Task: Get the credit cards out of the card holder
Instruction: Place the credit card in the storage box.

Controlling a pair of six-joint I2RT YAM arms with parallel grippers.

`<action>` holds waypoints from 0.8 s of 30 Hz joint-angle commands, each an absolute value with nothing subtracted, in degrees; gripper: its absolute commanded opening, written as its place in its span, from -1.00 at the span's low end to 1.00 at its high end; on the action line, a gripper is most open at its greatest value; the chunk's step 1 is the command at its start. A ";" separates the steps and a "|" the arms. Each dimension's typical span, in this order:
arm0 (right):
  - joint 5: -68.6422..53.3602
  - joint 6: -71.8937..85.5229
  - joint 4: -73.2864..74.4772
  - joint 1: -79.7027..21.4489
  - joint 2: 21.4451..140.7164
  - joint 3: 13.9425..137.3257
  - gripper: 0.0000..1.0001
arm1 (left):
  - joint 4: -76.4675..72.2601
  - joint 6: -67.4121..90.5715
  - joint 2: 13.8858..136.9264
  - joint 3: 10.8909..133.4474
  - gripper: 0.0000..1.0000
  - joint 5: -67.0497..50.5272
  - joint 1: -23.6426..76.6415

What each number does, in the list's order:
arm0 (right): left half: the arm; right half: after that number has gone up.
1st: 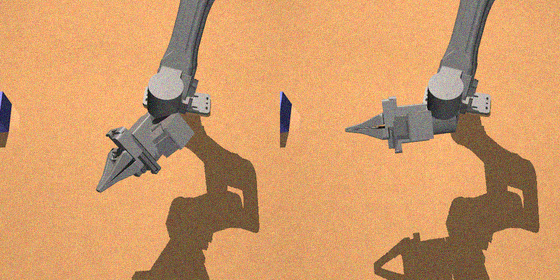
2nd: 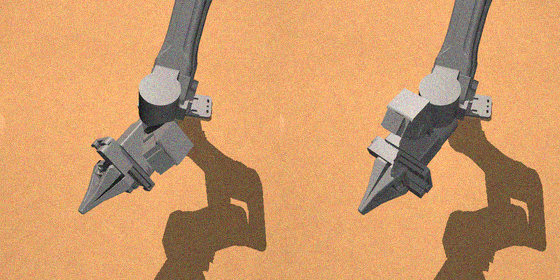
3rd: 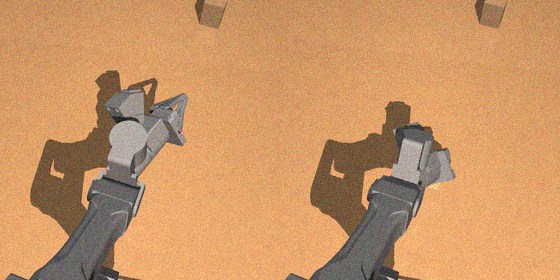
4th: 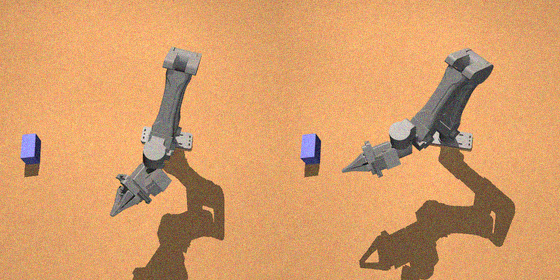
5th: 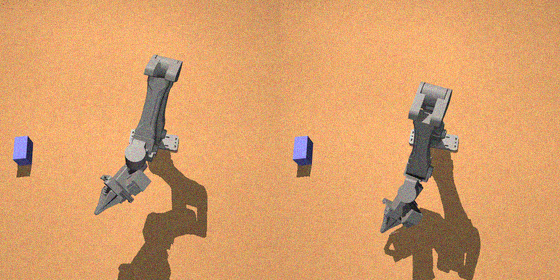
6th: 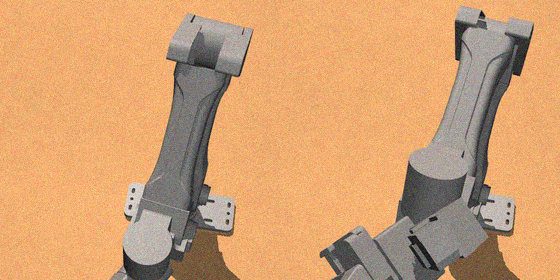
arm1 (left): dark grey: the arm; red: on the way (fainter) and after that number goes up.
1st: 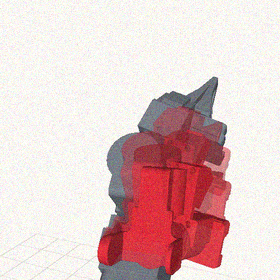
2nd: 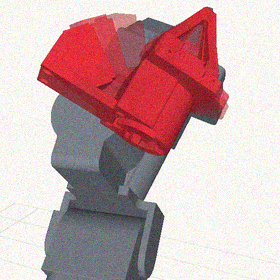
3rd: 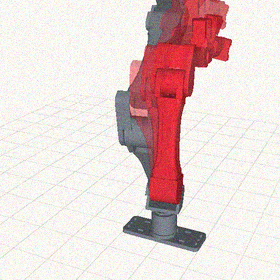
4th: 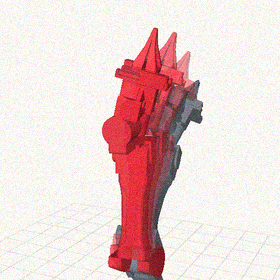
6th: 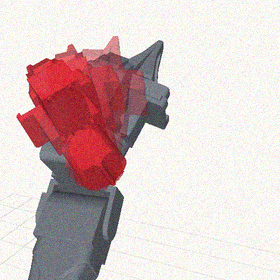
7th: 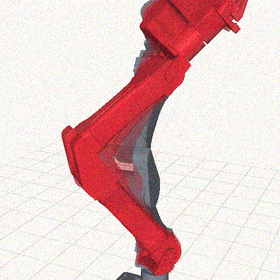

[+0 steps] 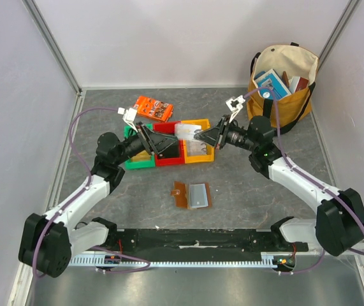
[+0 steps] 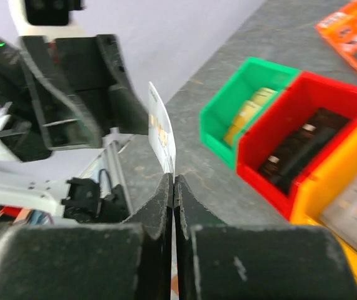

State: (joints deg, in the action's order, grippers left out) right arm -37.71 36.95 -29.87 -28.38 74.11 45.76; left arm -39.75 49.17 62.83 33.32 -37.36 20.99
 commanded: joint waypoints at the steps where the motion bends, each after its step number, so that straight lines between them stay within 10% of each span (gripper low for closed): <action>1: -32.88 28.23 -12.79 -23.47 71.81 51.31 -1.00 | -24.38 37.99 58.54 39.80 0.18 -33.24 20.66; 10: -20.31 16.70 16.33 -21.71 79.70 63.01 -1.00 | -13.54 30.50 56.16 43.68 0.40 -27.25 20.39; 24: -24.52 18.89 19.95 -23.38 97.11 73.21 -1.00 | -12.30 31.55 55.37 44.03 0.43 -27.95 17.32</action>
State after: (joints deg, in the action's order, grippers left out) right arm -22.20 18.31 19.35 -22.04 94.39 68.45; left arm -11.62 32.84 56.71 41.87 -27.62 18.31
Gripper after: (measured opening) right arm 0.007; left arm 0.711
